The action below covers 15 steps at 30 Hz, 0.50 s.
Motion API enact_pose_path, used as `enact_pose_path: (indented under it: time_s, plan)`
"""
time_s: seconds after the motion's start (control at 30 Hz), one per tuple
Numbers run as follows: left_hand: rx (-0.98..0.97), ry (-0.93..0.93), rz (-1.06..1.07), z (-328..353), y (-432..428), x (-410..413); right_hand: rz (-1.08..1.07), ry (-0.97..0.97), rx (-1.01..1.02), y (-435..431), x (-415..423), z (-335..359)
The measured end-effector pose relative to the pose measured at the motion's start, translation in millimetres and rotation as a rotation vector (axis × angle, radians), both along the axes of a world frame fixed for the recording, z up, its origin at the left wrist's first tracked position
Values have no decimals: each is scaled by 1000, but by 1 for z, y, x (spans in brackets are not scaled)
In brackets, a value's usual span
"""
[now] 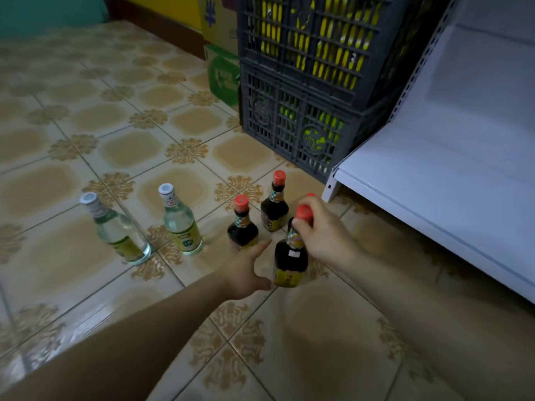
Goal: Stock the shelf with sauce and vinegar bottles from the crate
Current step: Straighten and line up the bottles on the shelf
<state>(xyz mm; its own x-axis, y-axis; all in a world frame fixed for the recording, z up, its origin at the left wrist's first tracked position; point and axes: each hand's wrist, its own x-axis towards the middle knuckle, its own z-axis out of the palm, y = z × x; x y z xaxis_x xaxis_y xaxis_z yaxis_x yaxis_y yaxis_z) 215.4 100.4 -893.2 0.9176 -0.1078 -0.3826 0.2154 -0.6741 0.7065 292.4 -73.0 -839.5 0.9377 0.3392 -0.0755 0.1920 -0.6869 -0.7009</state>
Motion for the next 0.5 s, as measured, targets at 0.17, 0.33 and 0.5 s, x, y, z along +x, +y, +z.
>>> enact_pose_path:
  time_s: [0.17, 0.33, 0.5]
  plan:
    - [-371, -124, 8, 37, 28, -37, -99, -140, 353, 42, -5, 72]
    - [-705, -317, 222, 94, 50, -66, -109, -136, 643, 87, -15, 137]
    - [-818, -429, 378, 121, 68, -86, 186, 32, 511, 109, -39, 153]
